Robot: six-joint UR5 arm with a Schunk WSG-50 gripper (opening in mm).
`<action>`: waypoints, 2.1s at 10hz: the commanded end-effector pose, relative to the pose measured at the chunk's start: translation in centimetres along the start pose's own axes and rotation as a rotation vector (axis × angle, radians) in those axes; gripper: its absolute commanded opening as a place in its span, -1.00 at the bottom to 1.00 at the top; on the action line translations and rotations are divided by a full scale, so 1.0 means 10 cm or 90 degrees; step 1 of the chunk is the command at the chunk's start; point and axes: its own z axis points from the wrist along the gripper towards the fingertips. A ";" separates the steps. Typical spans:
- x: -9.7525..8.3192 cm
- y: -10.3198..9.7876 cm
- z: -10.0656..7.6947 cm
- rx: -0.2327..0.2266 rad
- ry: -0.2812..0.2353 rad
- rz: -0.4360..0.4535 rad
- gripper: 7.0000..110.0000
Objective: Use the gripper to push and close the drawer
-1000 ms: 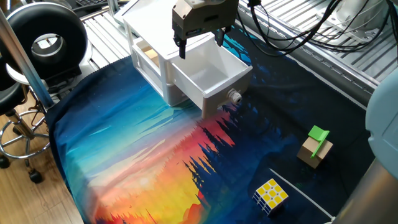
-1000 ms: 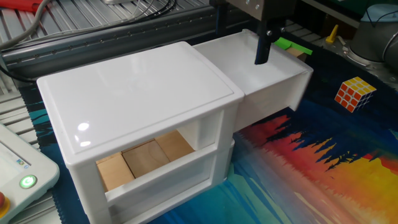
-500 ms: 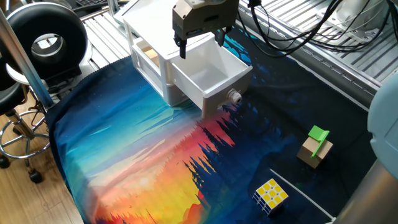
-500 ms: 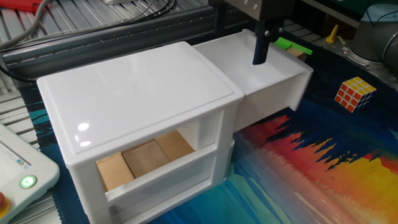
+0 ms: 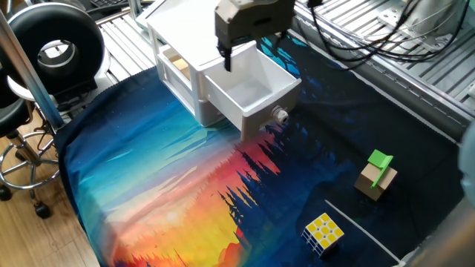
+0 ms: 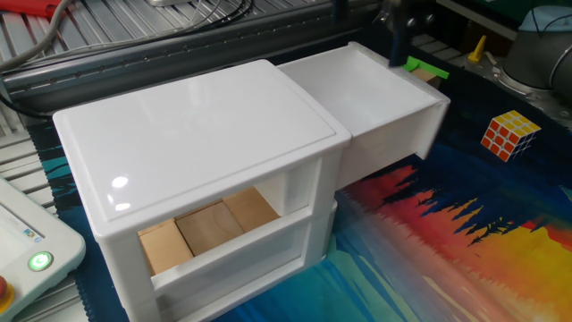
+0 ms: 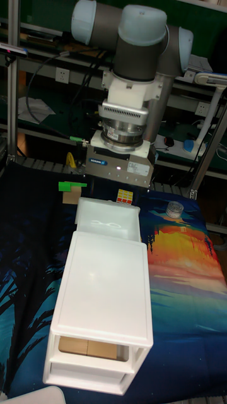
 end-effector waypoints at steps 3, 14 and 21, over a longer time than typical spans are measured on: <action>0.43 -0.07 0.09 -0.014 -0.008 -0.002 0.98; 0.70 -0.22 0.72 0.014 -0.060 -0.065 0.98; 0.70 -0.08 0.72 -0.017 -0.063 -0.087 0.98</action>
